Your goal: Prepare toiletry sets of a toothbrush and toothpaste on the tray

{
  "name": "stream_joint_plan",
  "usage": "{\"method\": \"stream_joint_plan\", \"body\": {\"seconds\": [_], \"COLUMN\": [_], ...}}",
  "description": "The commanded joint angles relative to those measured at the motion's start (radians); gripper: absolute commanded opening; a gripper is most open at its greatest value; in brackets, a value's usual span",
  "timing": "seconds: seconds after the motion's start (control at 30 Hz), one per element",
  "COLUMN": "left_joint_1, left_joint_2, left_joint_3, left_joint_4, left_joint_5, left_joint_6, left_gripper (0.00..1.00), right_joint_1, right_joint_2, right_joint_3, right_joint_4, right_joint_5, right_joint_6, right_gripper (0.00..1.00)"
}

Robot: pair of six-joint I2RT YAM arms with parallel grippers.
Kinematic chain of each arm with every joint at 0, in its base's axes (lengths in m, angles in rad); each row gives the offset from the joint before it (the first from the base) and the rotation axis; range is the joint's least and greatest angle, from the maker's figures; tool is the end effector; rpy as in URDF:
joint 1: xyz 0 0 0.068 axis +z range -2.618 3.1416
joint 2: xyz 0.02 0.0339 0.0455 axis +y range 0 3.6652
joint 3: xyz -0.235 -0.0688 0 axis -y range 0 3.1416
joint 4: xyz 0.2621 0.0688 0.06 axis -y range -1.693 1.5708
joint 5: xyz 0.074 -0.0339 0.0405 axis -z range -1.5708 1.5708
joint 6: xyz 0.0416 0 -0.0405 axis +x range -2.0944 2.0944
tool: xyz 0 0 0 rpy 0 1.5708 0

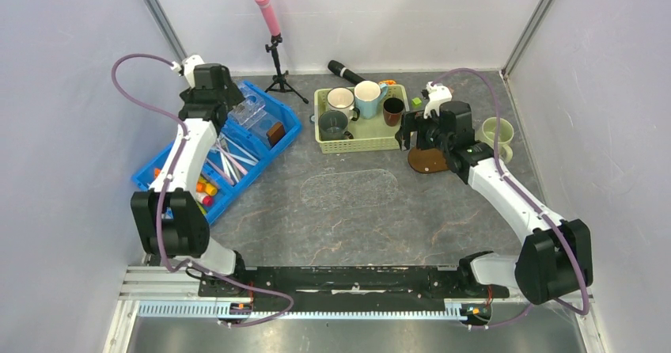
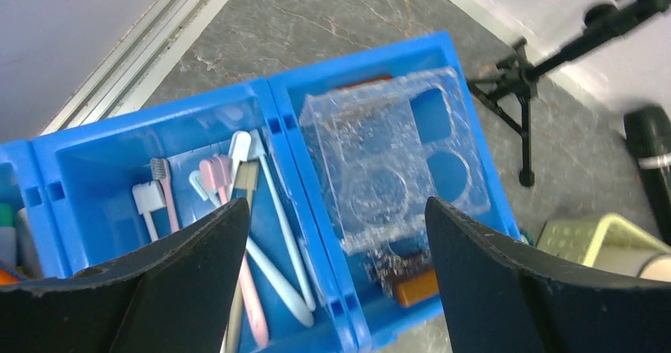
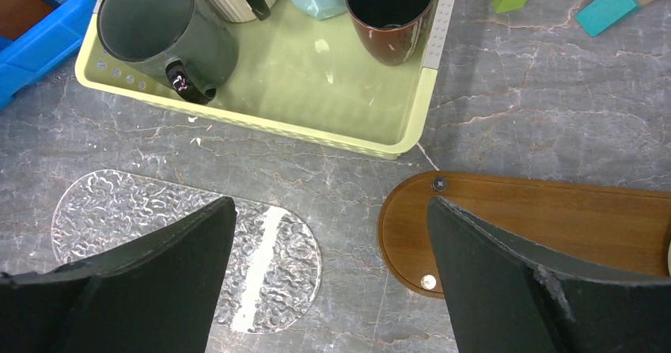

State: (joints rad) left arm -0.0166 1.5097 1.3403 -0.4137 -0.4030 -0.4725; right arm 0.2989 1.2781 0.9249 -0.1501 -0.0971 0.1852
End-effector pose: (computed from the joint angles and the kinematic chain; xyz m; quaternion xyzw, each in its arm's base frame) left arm 0.3681 0.0102 0.3012 -0.2874 0.8189 0.0585 0.4933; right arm 0.3046 0.0981 0.2485 -0.0735 0.8571 0.1624 0.4833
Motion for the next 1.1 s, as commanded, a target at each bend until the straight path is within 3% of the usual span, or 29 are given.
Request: {"method": "stream_joint_plan", "body": {"seconds": [0.0,0.4,0.8,1.07], "left_joint_1": [0.091,0.142,0.143,0.142], "left_joint_2": [0.075,0.212,0.296,0.278], "left_joint_3": [0.052,0.102,0.153,0.170], "left_joint_4": [0.081,0.152,0.105,0.107], "left_joint_5": [0.091,0.194,0.190,0.224], "left_joint_6": [-0.121,-0.148,-0.140,-0.134], "left_gripper": [0.87,0.59,0.48,0.22], "right_joint_1": [0.000,0.000,0.000,0.000], "right_joint_2": [-0.028,-0.005,0.009,0.010], "right_joint_3": [-0.005,0.001,0.001,0.004], "right_joint_4": [0.046,0.043,0.043,0.043], "right_joint_5": [-0.007,0.000,0.008,0.010], "right_joint_6": [-0.017,-0.016,-0.021,-0.023], "right_gripper": [0.97,0.97,0.96,0.96]}}
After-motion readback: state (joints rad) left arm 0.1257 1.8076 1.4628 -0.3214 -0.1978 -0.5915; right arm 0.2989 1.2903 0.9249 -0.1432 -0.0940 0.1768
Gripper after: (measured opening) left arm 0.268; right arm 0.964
